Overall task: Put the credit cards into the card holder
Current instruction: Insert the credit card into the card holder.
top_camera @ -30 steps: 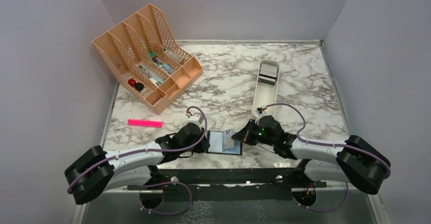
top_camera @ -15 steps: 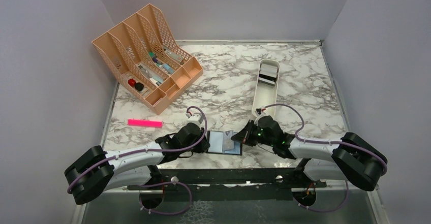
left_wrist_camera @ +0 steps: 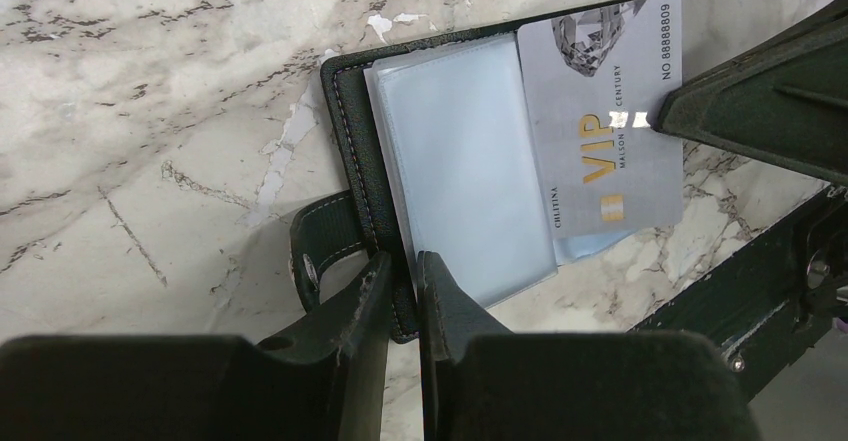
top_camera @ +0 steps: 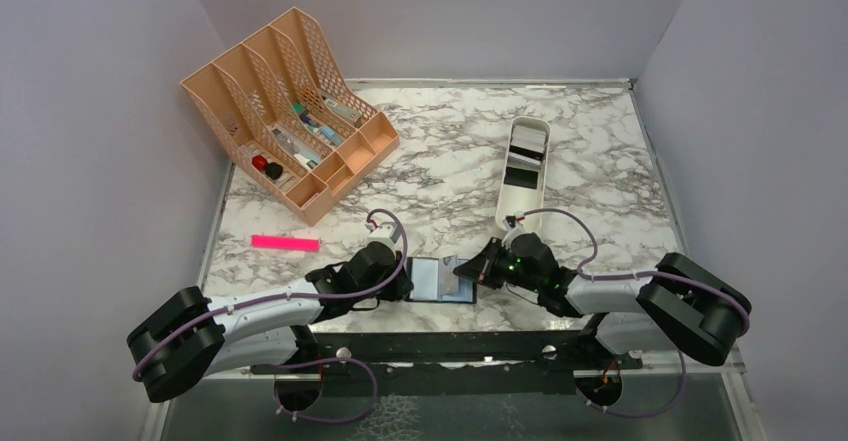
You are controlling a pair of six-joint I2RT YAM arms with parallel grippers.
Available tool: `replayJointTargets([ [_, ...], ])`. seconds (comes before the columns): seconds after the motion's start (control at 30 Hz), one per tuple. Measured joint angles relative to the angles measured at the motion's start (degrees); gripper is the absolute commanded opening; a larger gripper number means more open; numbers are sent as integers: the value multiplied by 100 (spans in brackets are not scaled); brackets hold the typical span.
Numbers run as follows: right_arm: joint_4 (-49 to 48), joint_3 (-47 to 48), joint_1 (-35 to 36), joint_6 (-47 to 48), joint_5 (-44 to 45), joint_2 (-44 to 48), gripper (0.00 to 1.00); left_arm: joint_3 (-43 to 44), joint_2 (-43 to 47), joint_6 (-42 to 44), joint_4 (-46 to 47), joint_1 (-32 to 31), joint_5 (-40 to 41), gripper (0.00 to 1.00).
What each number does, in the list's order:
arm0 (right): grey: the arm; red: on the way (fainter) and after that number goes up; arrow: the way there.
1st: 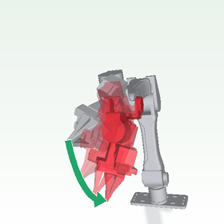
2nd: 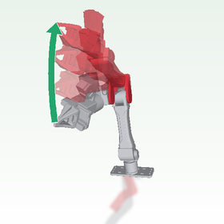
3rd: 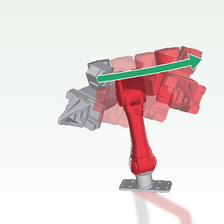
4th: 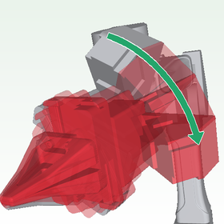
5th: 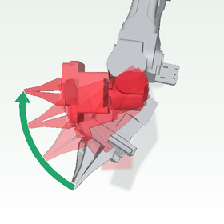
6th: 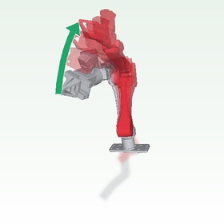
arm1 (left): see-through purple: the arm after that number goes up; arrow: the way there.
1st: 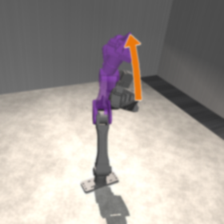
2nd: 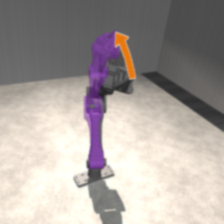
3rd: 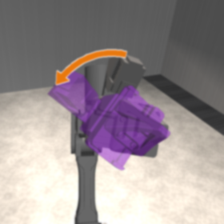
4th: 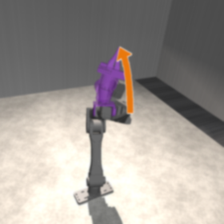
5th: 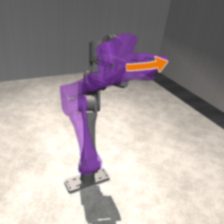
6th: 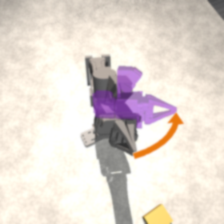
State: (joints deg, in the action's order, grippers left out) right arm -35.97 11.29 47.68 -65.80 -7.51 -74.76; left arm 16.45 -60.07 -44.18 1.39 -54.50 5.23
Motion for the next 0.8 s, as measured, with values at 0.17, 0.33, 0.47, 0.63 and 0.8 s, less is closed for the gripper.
replayJointTargets([
  [0.17,-122,-48,0,-46,-13,20,1,0,-9,-13,9,0,0,20],
  [0.33,236,-57,2,-63,-9,581,1,0,-9,-13,9,0,0,20],
  [0.47,442,-55,2,-57,4,951,1,0,-9,-15,9,0,0,20],
  [0.63,560,-55,0,-37,17,835,1,0,-9,-31,9,0,0,20],
  [0.8,542,-55,0,-15,15,546,1,0,-7,-37,7,0,0,20],
])
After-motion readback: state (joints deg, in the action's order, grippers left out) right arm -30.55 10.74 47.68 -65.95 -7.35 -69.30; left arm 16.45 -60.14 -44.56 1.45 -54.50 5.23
